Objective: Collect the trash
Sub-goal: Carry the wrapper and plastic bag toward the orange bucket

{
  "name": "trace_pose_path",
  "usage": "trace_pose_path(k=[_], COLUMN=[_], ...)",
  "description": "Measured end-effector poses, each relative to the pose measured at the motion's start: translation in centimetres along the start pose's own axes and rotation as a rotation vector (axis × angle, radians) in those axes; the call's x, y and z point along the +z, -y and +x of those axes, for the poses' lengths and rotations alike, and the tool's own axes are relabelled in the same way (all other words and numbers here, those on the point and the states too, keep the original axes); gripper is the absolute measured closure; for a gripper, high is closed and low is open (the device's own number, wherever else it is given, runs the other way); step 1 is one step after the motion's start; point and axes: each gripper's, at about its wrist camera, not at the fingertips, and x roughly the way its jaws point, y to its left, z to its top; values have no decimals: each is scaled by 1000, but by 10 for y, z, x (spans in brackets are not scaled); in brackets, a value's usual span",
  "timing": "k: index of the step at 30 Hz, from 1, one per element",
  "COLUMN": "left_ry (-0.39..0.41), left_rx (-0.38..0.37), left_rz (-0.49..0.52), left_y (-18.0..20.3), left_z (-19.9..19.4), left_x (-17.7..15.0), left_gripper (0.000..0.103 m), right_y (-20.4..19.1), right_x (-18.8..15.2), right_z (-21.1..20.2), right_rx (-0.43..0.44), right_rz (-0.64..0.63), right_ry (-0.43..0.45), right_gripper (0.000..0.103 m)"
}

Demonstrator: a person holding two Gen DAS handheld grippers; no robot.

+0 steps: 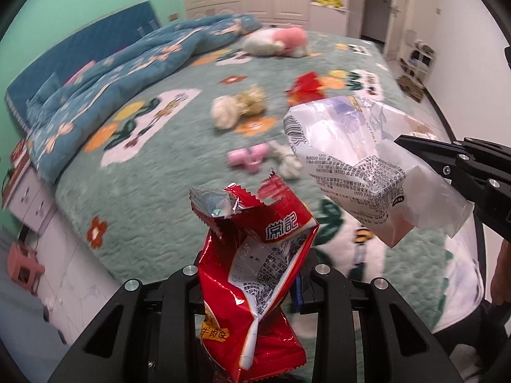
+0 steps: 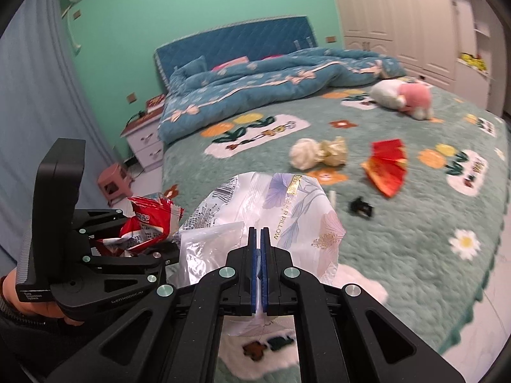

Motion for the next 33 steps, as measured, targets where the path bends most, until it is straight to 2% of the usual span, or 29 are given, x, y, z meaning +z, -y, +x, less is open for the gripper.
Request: trace_pose_path(k=[11,19,28,33], left_ry=[60,83,86,67], left_rx=[-122,-252,-394,-469], left_rz=[228,419,633,733], left_y=[106,203,312,363], left_z=[-13,-22,-29,-32], left_x=[27,37,26,10], left_gripper=[69,69,69,69], right_y=[65,117,160,175], right_x=[-44,-98,-173,-220], right_z=[-105,-190,-273,-305], right_rx=[-171,-330,-511,-586], right_rz=[147,300,481,581], right_ry=[120,200,253,245], right_gripper=[100,100,100,100])
